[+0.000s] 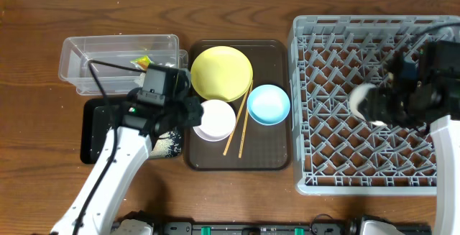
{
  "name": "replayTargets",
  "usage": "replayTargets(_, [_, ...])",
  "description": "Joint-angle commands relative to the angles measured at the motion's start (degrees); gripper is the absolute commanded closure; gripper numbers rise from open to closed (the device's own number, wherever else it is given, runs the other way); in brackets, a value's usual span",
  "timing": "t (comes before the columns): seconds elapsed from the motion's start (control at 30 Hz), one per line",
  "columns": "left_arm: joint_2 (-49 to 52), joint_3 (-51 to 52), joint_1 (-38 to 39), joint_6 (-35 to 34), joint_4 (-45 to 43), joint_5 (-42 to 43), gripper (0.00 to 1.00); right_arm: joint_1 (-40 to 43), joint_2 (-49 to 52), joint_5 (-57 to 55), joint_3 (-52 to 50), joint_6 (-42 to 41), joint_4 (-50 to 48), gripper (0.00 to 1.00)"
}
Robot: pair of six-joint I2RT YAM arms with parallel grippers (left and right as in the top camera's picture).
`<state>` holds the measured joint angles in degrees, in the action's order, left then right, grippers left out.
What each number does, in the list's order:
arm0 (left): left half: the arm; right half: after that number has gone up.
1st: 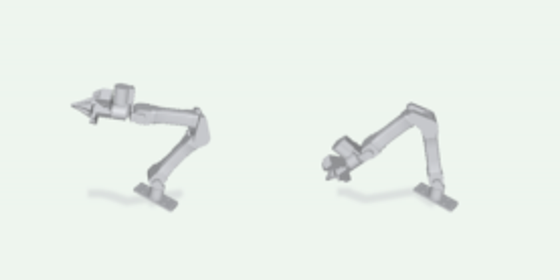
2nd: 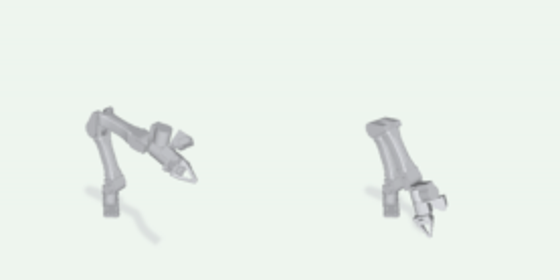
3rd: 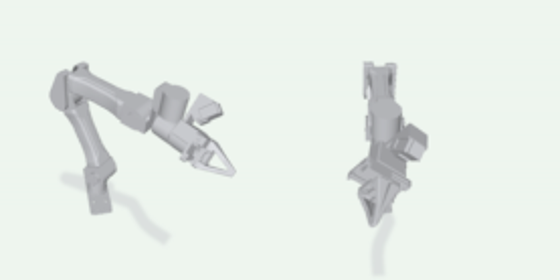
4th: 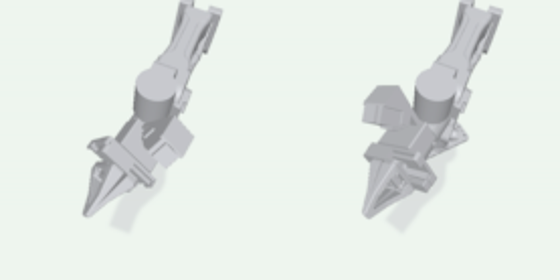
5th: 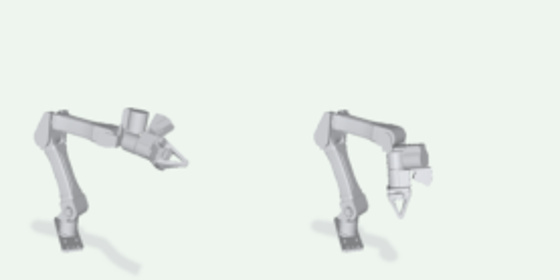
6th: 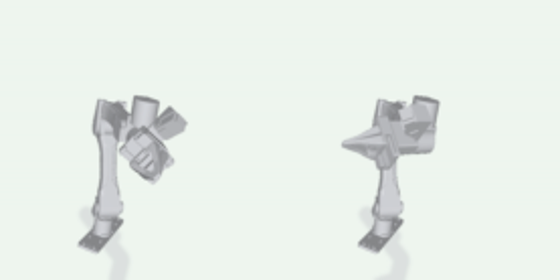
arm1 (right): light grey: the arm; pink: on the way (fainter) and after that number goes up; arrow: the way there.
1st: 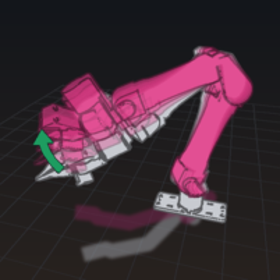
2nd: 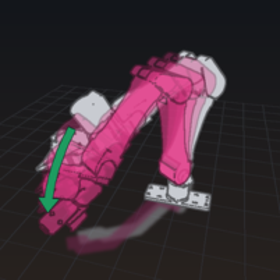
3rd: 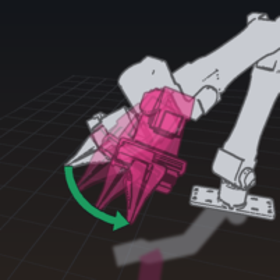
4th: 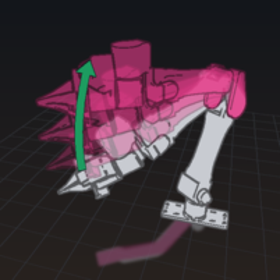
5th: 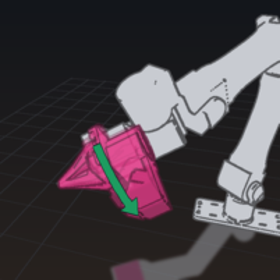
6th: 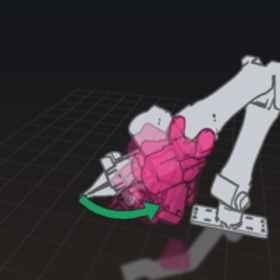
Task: Sort waste into correct bins and load items into the dishwasher rack
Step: 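Place the white cup upright in the dish rack with the right gripper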
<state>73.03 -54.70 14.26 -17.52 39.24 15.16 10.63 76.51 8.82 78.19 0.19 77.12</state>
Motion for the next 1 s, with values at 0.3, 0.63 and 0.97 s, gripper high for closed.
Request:
replayTargets(0.3, [-1.6,-0.98,-0.11,0.72,0.81,-5.55,0.6,6.01,8.0,-9.86,0.76,-4.66,2.45,0.59])
replayTargets(0.63, [-1.6,-0.98,-0.11,0.74,0.81,-5.57,0.59,6.03,19.26,-9.88,0.76,-4.66,1.51,0.51])
replayTargets(0.97, [-1.55,-0.98,-0.11,0.74,0.85,-5.57,0.49,5.86,25.4,-9.42,0.76,-4.85,-0.22,0.2])
